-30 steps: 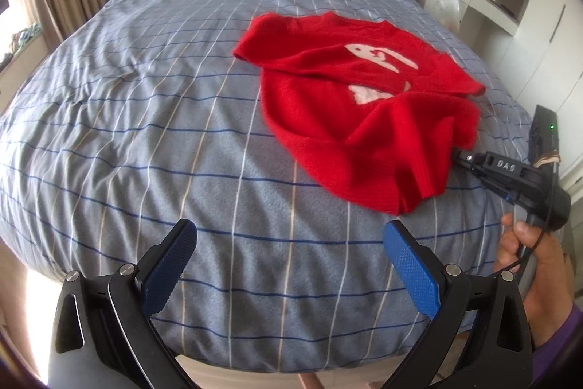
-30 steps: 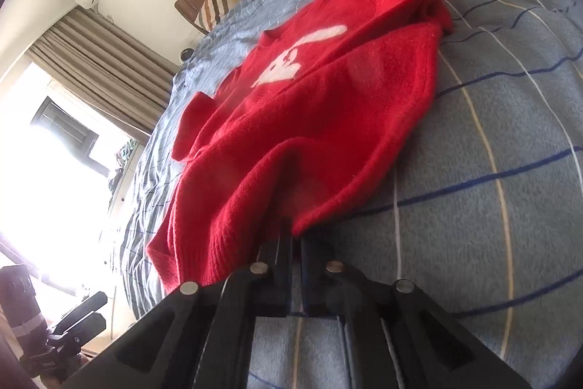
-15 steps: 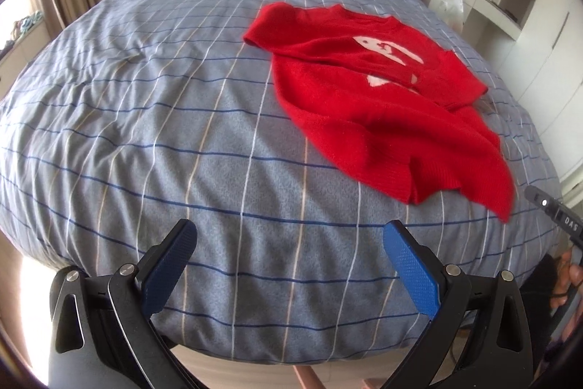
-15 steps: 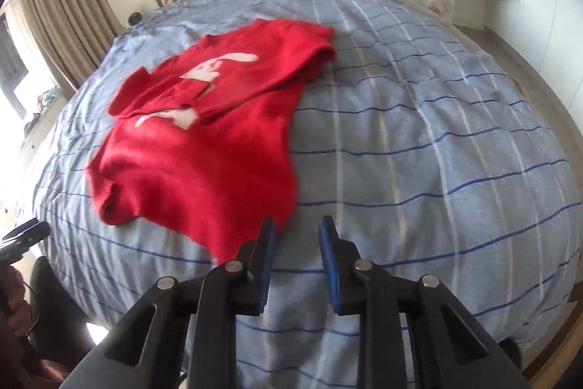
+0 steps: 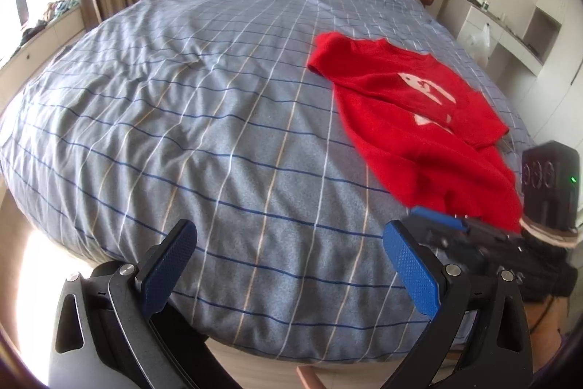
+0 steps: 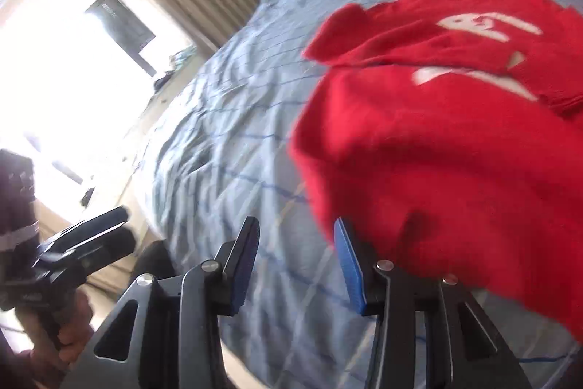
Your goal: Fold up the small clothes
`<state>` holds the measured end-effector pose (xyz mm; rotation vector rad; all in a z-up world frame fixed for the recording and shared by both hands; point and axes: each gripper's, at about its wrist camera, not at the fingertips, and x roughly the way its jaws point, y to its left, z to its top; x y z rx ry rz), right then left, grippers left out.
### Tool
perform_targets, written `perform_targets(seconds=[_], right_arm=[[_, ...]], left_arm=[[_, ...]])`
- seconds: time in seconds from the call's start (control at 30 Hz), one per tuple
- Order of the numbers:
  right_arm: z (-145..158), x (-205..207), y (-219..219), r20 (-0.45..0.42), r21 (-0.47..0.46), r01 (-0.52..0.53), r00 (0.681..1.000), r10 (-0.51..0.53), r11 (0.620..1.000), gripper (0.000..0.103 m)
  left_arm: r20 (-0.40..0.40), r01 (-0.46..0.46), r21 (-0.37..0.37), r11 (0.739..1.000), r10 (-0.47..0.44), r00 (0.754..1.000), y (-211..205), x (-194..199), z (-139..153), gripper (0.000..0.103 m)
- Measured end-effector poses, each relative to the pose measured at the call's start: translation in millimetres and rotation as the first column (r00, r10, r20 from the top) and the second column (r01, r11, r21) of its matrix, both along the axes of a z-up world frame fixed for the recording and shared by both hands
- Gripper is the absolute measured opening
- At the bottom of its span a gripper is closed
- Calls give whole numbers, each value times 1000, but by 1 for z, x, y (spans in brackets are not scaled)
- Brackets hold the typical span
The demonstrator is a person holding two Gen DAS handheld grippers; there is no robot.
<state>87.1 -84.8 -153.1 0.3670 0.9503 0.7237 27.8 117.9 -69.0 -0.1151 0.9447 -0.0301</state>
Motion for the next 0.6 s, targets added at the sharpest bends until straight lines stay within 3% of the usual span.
perform_targets(seconds=[0.07, 0.13, 0.23, 0.3, 0.37, 0.43, 0.5, 0.6], right_arm=[[9, -28, 10, 10, 144, -157, 988, 157, 977, 44], [21, -56, -1, 46, 160, -183, 983, 177, 970, 44], [32, -84, -57, 71, 55, -1, 997, -3, 998, 46], [34, -96, -103, 89, -73, 164, 984, -157, 984, 46], [33, -106, -141, 90, -156, 282, 959, -270, 947, 46], [33, -113, -171, 93, -185, 359, 933, -347, 915, 47], [36, -120, -187, 94, -181, 402, 916, -391, 898, 52], [35, -126, -187, 108, -148, 431, 902, -419, 890, 55]], left_arm=[[-1, -27, -45, 999, 26, 1000, 11, 4, -4, 102], [-8, -29, -106, 994, 28, 1000, 14, 8, -9, 102], [-45, 27, -193, 981, -36, 998, -7, 20, -19, 102], [-75, 81, -224, 971, -100, 992, -35, 37, -22, 102], [-97, 88, -194, 977, -108, 989, -64, 63, -22, 102], [-117, 45, -117, 992, -59, 991, -89, 92, -25, 102], [-159, 10, -18, 1000, -13, 987, -112, 118, -37, 102], [-236, 54, 115, 992, -25, 971, -135, 126, -59, 102]])
